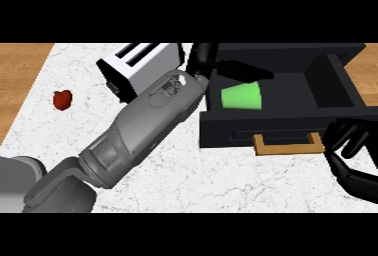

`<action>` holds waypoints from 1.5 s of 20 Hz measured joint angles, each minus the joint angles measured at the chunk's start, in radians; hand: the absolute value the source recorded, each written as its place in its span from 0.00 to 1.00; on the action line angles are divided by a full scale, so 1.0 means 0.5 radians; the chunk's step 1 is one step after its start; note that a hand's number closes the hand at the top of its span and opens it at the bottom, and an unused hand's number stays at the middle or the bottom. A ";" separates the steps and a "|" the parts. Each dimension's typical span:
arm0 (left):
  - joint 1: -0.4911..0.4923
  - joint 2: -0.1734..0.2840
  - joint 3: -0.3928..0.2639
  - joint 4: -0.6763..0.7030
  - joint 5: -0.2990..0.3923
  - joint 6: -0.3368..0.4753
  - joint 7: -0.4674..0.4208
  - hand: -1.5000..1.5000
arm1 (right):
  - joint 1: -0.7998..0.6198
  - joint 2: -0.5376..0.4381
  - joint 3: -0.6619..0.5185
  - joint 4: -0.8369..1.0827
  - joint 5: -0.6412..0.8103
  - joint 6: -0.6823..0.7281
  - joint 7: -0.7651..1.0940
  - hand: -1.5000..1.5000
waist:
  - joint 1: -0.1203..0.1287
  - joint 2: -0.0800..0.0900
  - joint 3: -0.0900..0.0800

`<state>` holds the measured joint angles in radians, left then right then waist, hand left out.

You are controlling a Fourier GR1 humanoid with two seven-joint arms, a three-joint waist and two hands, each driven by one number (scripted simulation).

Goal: Pick up the cup, place it into the drawer and close the drawer

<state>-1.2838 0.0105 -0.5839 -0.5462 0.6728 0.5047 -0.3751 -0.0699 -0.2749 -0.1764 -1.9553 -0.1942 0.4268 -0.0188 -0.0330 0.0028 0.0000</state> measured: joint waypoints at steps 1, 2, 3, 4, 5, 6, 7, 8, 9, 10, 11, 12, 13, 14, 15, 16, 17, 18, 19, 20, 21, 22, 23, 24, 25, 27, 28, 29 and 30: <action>0.001 0.014 0.024 0.001 0.003 -0.016 0.002 0.00 | 0.020 -0.012 0.026 -0.024 0.047 0.015 -0.003 1.00 | 0.008 -0.001 0.000; 0.007 0.042 0.049 -0.016 0.006 -0.034 0.007 0.00 | 0.047 -0.025 0.040 -0.049 0.079 0.030 0.000 1.00 | 0.017 -0.003 0.000; 0.018 0.053 0.067 -0.046 0.005 -0.025 0.021 0.00 | 0.082 -0.035 0.054 -0.089 0.109 0.039 0.014 1.00 | 0.026 -0.006 0.000; 0.033 0.084 0.081 -0.090 0.009 -0.031 0.050 0.00 | 0.096 -0.065 0.045 -0.088 0.136 0.058 0.015 1.00 | 0.039 -0.010 0.000; 0.057 0.097 0.093 -0.122 0.009 -0.024 0.054 0.00 | 0.102 -0.078 0.064 -0.128 0.187 0.050 0.044 1.00 | 0.047 -0.012 0.000; 0.087 0.123 0.103 -0.172 0.006 -0.028 0.067 0.00 | 0.088 -0.097 0.060 -0.117 0.223 0.052 0.049 1.00 | 0.058 -0.013 -0.001; 0.119 0.153 0.116 -0.209 0.001 -0.037 0.074 0.00 | 0.101 -0.091 0.078 -0.126 0.288 0.038 0.036 1.00 | 0.063 -0.013 -0.001; 0.137 0.180 0.124 -0.267 0.000 -0.028 0.112 0.00 | 0.103 -0.090 0.095 -0.147 0.341 0.019 0.060 1.00 | 0.071 -0.016 -0.001; 0.167 0.231 0.136 -0.327 0.000 -0.037 0.141 0.00 | 0.109 -0.089 0.112 -0.147 0.391 0.010 0.063 1.00 | 0.080 -0.018 -0.001; 0.196 0.269 0.150 -0.373 -0.003 -0.046 0.160 0.00 | 0.108 -0.088 0.133 -0.157 0.445 -0.002 0.075 1.00 | 0.083 -0.017 -0.001; 0.242 0.310 0.154 -0.445 -0.003 -0.050 0.189 0.00 | 0.095 -0.086 0.152 -0.148 0.500 -0.020 0.086 1.00 | 0.093 -0.019 -0.001; 0.294 0.343 0.162 -0.511 -0.007 -0.056 0.199 0.00 | 0.070 -0.079 0.166 -0.120 0.550 -0.041 0.093 1.00 | 0.098 -0.019 -0.001; 0.344 0.386 0.173 -0.583 -0.004 -0.068 0.221 0.00 | 0.054 -0.072 0.182 -0.087 0.605 -0.060 0.078 1.00 | 0.104 -0.019 -0.001; 0.388 0.421 0.182 -0.649 -0.009 -0.061 0.247 0.00 | 0.051 -0.053 0.212 -0.055 0.672 -0.089 0.060 1.00 | 0.107 -0.018 -0.001; 0.441 0.448 0.195 -0.689 -0.010 -0.070 0.246 0.00 | 0.032 -0.043 0.245 -0.038 0.742 -0.114 0.063 1.00 | 0.107 -0.017 0.000; 0.497 0.483 0.201 -0.757 -0.011 -0.072 0.263 0.00 | 0.016 -0.043 0.262 0.008 0.804 -0.134 0.038 1.00 | 0.112 -0.017 -0.001; 0.560 0.525 0.208 -0.828 -0.014 -0.074 0.275 0.00 | 0.016 -0.025 0.300 0.018 0.871 -0.164 0.037 1.00 | 0.115 -0.017 0.000; 0.594 0.561 0.220 -0.879 -0.013 -0.088 0.293 0.00 | -0.010 -0.001 0.351 0.070 0.961 -0.208 0.008 1.00 | 0.119 -0.016 0.000; 0.649 0.601 0.233 -0.939 -0.015 -0.097 0.296 0.00 | -0.034 0.010 0.383 0.105 1.032 -0.240 -0.006 1.00 | 0.121 -0.016 0.000; 0.686 0.620 0.249 -0.974 -0.012 -0.106 0.296 0.00 | -0.050 0.022 0.446 0.133 1.126 -0.271 -0.018 1.00 | 0.121 -0.014 0.000; 0.732 0.652 0.261 -1.016 -0.007 -0.125 0.300 0.00 | -0.058 0.035 0.501 0.183 1.221 -0.314 -0.048 1.00 | 0.125 -0.013 -0.001; 0.769 0.695 0.284 -1.056 0.004 -0.148 0.309 0.00 | -0.079 0.005 0.517 0.227 1.284 -0.316 -0.063 1.00 | 0.128 -0.013 -0.001; 0.809 0.726 0.300 -1.094 0.012 -0.168 0.313 0.00 | -0.106 -0.010 0.549 0.278 1.357 -0.329 -0.080 1.00 | 0.131 -0.012 -0.001; 0.841 0.759 0.314 -1.135 0.024 -0.188 0.329 0.00 | -0.121 -0.031 0.588 0.328 1.444 -0.344 -0.091 1.00 | 0.138 -0.012 -0.001; 0.879 0.782 0.328 -1.163 0.029 -0.206 0.325 0.00 | -0.147 -0.043 0.625 0.399 1.528 -0.371 -0.115 1.00 | 0.141 -0.010 -0.001; 0.997 0.826 0.334 -1.256 0.032 -0.229 0.310 0.00 | -0.178 -0.060 0.692 0.545 1.688 -0.444 -0.170 1.00 | 0.154 -0.009 0.000; 1.041 0.840 0.342 -1.282 0.031 -0.246 0.295 0.00 | -0.219 -0.055 0.723 0.638 1.767 -0.489 -0.191 1.00 | 0.155 -0.007 0.000; 1.080 0.854 0.360 -1.302 0.034 -0.261 0.285 0.00 | -0.256 -0.039 0.757 0.724 1.841 -0.536 -0.209 1.00 | 0.149 -0.005 0.000; 1.112 0.877 0.377 -1.327 0.036 -0.280 0.285 0.00 | -0.310 -0.039 0.775 0.813 1.900 -0.562 -0.225 1.00 | 0.147 -0.003 0.000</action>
<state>-0.7277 0.4489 -0.3952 -1.2099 0.6909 0.3647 -0.2327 -0.2247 -0.2945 0.2112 -1.5489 0.7559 0.1460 -0.1314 0.0405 0.0011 0.0001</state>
